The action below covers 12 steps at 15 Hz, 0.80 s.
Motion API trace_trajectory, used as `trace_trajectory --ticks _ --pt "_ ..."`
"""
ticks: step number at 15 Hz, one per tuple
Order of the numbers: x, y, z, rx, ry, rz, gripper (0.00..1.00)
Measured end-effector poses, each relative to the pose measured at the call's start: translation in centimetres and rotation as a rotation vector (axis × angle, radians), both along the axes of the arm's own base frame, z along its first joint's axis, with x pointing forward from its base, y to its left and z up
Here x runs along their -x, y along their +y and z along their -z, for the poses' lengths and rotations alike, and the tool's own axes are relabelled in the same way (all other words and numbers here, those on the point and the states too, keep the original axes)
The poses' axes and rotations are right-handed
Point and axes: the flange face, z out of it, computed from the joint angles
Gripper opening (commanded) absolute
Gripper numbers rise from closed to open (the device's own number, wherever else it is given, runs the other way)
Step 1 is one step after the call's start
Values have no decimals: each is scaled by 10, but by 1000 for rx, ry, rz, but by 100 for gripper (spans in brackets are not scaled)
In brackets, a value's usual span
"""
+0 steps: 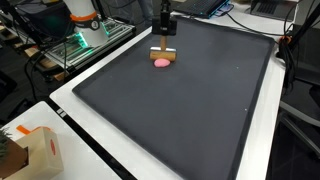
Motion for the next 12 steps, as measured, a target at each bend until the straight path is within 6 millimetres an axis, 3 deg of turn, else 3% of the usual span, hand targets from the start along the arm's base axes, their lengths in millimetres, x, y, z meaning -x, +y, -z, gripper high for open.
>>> trace_trajectory --ticks 12 --pt "-13 -8 2 -2 2 21 23"
